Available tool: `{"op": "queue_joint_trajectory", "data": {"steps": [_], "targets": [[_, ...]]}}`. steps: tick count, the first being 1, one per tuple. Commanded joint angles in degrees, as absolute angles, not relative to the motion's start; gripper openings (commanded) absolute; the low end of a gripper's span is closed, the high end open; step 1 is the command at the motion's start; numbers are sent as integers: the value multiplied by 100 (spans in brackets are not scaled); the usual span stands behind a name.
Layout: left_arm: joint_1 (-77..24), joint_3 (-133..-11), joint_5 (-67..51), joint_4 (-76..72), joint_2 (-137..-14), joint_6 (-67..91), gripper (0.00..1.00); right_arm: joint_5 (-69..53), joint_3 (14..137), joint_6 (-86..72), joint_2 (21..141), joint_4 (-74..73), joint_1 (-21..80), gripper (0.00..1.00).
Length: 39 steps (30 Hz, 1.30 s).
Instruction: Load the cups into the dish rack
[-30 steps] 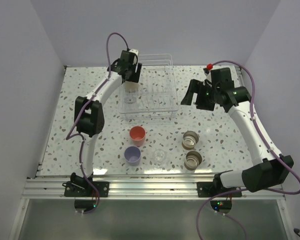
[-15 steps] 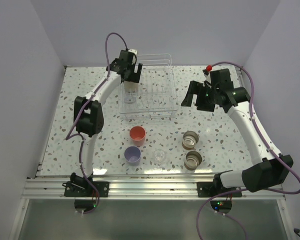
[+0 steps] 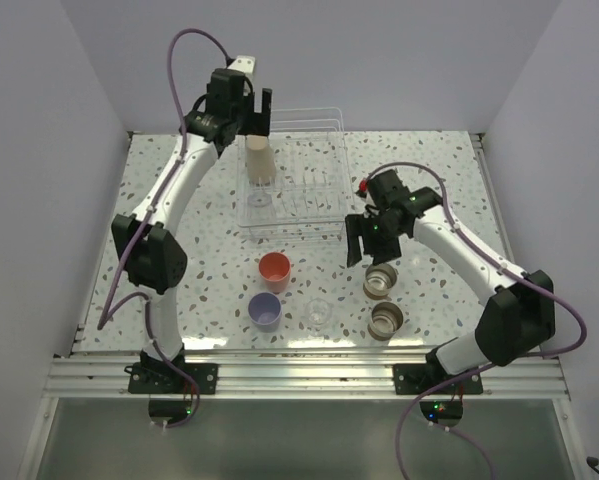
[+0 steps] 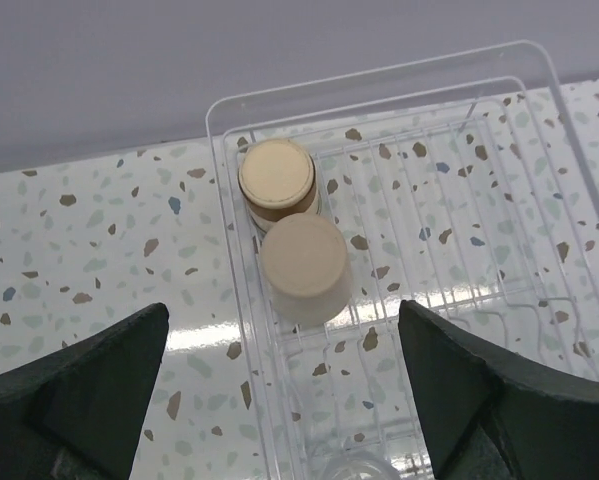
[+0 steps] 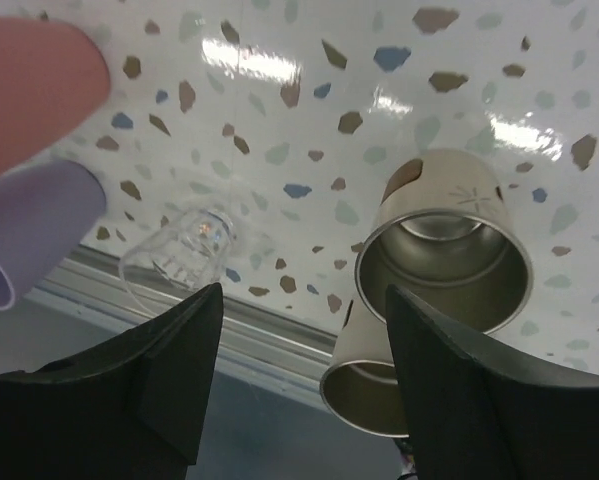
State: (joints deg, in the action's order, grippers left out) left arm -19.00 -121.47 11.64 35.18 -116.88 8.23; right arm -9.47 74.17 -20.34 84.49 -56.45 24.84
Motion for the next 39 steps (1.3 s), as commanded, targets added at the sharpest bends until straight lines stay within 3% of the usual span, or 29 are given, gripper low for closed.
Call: {"op": "queue_joint_trajectory", "data": {"steps": [1, 14, 18, 24, 29, 32, 35, 38, 39], "targets": [[-1854, -12094, 967, 3375, -11119, 1011, 100, -887, 6988, -2047, 8394, -5740, 2689, 68], [-1846, -11962, 457, 3357, -10775, 1353, 100, -686, 6153, -2153, 8569, -4887, 2751, 47], [-1854, -11918, 396, 3357, -10731, 1415, 100, -580, 6144, -2092, 8727, -4799, 2795, 34], [-1863, -11962, 177, 3392, -10644, 1564, 100, -475, 6292, -2013, 8719, -4965, 2795, 3], [-1863, -11997, -254, 3279, -10451, 1608, 100, -10, 7319, -1890, 8491, -5580, 2795, 0], [-1767, -11918, -1104, 3033, -10327, 1861, 100, 263, 8224, -1881, 8420, -5976, 2777, 0], [-1469, -11410, -2826, 2078, -10091, 2720, 100, 54, 9182, -1986, 8376, -6170, 2655, 0], [-1082, -10050, -4470, -414, -9643, 4311, 100, -1253, 9755, -2319, 8245, -5803, 2148, 0], [-1003, -9707, -5074, -1892, -9546, 4785, 100, -1770, 9765, -2494, 8166, -5261, 1971, 0]]}}
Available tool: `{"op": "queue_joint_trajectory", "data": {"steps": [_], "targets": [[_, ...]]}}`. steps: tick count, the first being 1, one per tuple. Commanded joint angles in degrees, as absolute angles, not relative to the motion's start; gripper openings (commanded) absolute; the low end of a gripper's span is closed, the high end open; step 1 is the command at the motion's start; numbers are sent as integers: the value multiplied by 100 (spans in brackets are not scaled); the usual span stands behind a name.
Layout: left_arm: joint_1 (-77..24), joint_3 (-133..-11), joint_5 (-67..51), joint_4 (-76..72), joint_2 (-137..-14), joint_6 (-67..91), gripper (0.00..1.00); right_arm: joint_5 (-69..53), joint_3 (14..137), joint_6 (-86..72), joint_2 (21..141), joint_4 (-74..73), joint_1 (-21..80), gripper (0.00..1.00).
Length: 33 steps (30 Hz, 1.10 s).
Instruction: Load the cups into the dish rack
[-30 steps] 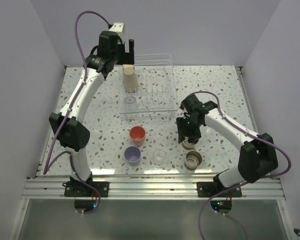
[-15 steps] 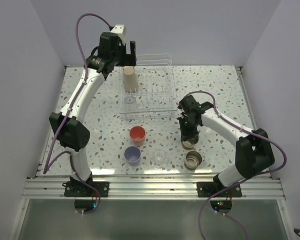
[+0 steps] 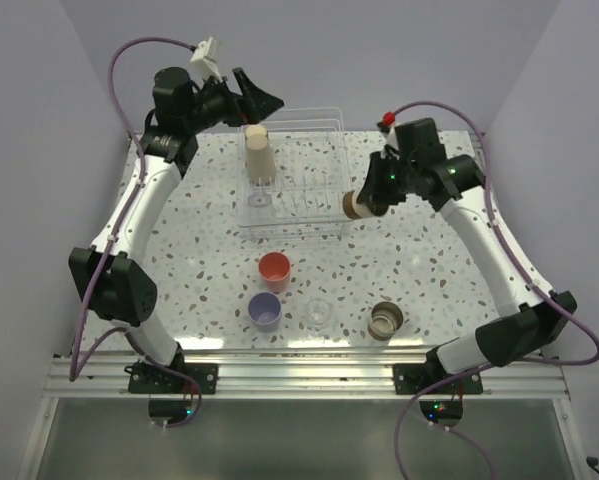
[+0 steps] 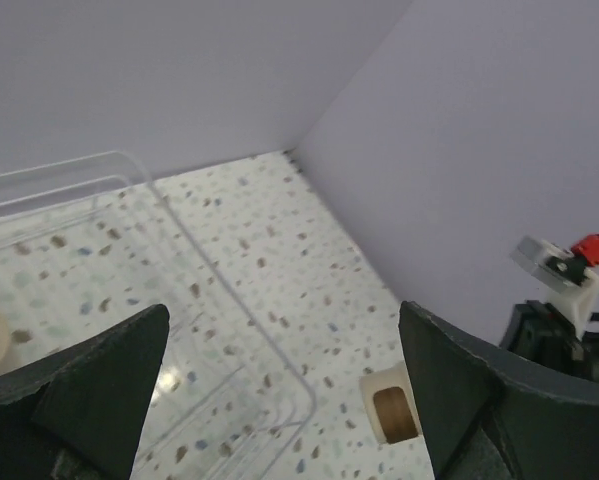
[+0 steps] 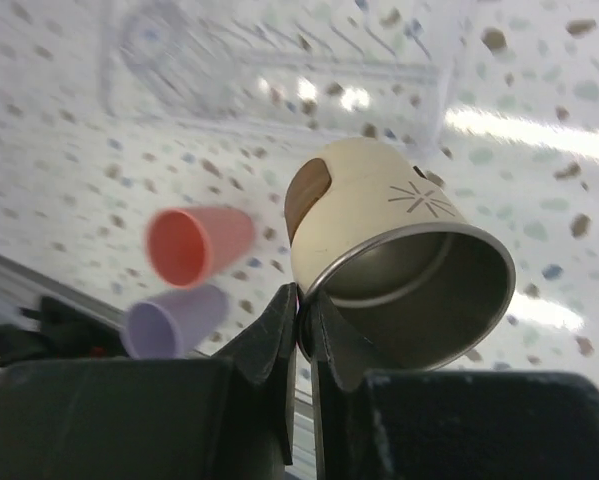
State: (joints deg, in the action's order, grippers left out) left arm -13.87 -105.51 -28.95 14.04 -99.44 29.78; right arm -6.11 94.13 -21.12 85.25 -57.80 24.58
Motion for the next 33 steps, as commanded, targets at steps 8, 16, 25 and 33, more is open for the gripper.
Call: {"op": "queue_joint_trajectory", "data": {"steps": [8, 16, 25, 33], "targets": [[-975, -8648, -5844, -5124, -10002, 7471, 100, -4192, 9309, -4674, 7735, -2569, 1503, 0], [-1432, -8850, -6038, -5211, -10336, 7628, 100, -4421, 8859, -5887, 7690, -563, 1512, 0], [-1749, -9193, -6258, -4886, -10503, 7435, 100, -4482, 9123, -6134, 7971, -246, 1503, 0], [-1802, -9246, -6328, -5124, -10503, 7602, 96, -4421, 9017, -6310, 8033, 139, 1512, 0]]}}
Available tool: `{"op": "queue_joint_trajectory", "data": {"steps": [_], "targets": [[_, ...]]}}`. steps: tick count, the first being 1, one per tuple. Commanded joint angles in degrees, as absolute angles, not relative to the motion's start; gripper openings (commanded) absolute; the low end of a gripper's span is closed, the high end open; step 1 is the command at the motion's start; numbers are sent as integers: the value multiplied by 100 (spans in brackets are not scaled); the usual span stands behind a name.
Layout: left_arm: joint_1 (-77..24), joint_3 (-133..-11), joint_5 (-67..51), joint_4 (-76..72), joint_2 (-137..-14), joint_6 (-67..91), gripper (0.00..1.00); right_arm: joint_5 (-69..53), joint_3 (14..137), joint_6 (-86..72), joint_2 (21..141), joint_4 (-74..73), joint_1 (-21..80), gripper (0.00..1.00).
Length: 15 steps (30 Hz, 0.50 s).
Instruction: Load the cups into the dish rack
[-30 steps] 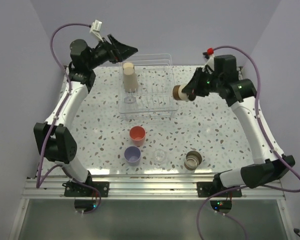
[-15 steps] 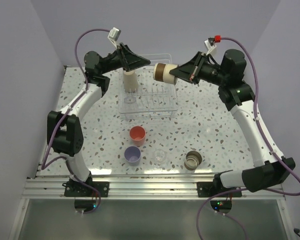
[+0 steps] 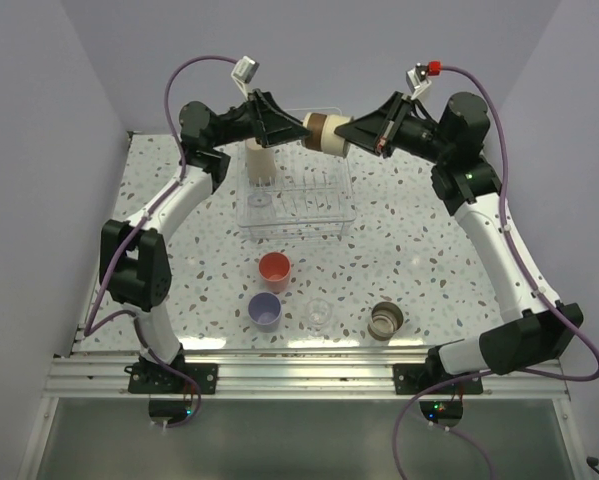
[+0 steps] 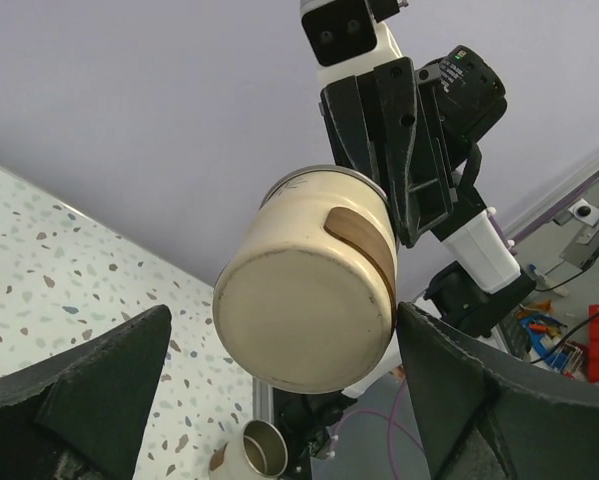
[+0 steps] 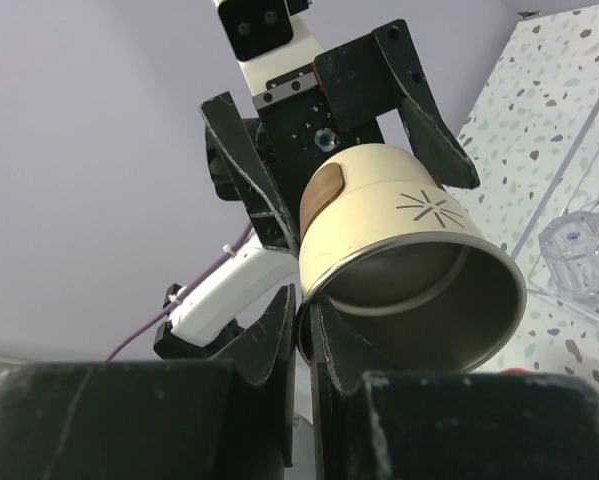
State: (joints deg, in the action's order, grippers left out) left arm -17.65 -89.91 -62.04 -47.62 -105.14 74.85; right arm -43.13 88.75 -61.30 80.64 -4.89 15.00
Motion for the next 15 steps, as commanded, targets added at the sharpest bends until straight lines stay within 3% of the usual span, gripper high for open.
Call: {"op": "queue_joint_trajectory", "data": {"steps": [1, 11, 15], "targets": [[-1793, -9246, -6337, -5168, -10503, 7655, 93, -4403, 9018, -6319, 8059, 158, 1503, 0], [-1846, -9544, -6135, -7240, -11047, 9306, 84, -4456, 8886, -6372, 8121, 378, 1503, 0], [-2021, -9861, -6231, -6997, -11206, 9291, 80, -4430, 8859, -6354, 8138, 422, 1503, 0]]}}
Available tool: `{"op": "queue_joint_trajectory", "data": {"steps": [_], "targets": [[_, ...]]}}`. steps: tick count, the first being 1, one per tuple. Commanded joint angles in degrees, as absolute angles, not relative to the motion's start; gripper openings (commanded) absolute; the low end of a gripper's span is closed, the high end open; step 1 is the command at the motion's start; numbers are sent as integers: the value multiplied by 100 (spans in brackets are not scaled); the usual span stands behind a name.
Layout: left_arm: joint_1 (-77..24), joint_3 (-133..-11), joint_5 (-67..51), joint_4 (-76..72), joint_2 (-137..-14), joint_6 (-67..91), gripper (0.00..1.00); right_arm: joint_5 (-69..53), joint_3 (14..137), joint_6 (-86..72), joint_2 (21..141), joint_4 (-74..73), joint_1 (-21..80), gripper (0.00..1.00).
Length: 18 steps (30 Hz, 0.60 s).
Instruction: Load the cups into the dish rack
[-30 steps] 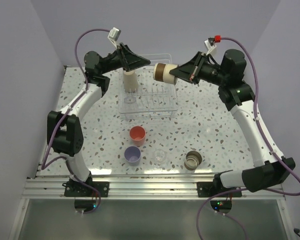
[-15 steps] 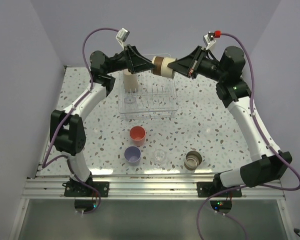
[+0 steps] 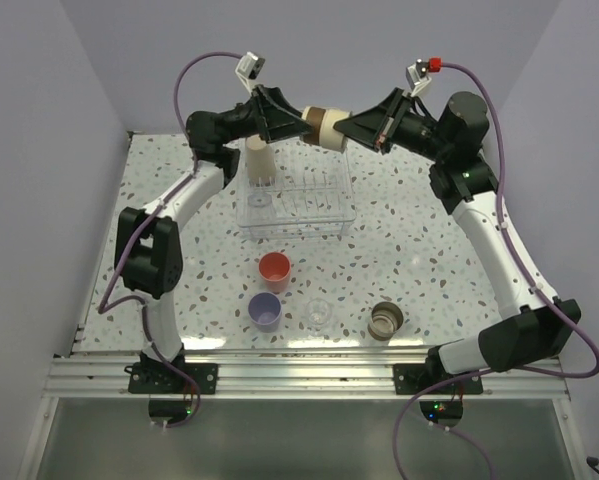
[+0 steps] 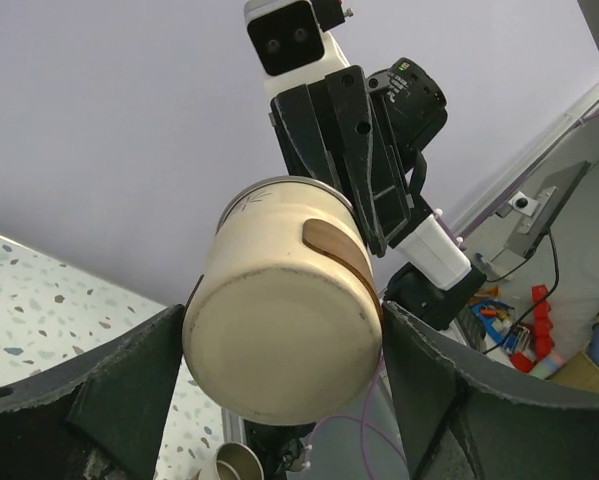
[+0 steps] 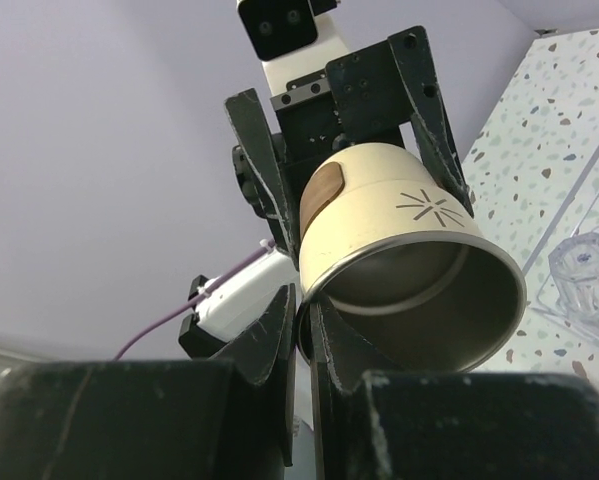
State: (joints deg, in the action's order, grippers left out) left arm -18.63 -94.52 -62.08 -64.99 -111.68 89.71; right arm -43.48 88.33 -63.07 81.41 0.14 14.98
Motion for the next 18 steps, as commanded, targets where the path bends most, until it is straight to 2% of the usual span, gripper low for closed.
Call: {"op": "queue_joint_trajectory", "data": {"steps": [1, 3, 6, 7, 9, 10, 12, 13, 14, 15, 17, 18], "targets": [[-2039, -9896, -6240, -6900, -11223, 9142, 79, -4438, 8868, -6354, 8156, 422, 1503, 0], [-2100, -9984, -6240, -6672, -11259, 8975, 75, -4482, 8903, -6346, 8200, 431, 1503, 0], [-2109, -10063, -6196, -6496, -11285, 8816, 56, -4544, 8903, -6285, 8200, 369, 1503, 0], [-2101, -10098, -6179, -6417, -11285, 8737, 44, -4535, 8912, -6241, 8191, 334, 1512, 0], [-2092, -10239, -6196, -5830, -11285, 8222, 34, -4491, 8982, -5961, 8165, 28, 1512, 0], [-2083, -10300, -6196, -5549, -11276, 7983, 25, -4439, 9017, -5811, 8130, -165, 1503, 0], [-2022, -10590, -6144, -4320, -11294, 7064, 19, -4097, 9279, -5077, 8086, -1156, 1494, 0], [-1978, -10721, -6100, -3358, -11355, 6710, 14, -3922, 9403, -4776, 8077, -1586, 1477, 16], [-1943, -11001, -6056, -2905, -11408, 6402, 12, -3415, 9517, -4477, 8068, -2504, 1477, 54], [-1847, -11160, -5908, -2474, -11469, 5815, 7, -3140, 9753, -3925, 8068, -2975, 1459, 69], [-1750, -11703, -5584, -1134, -11714, 5189, 4, -2500, 9931, -3483, 8051, -4150, 1433, 89], [-1688, -11942, -5424, -612, -11812, 4463, 2, -2000, 9966, -3185, 8033, -4427, 1407, 91]]}}
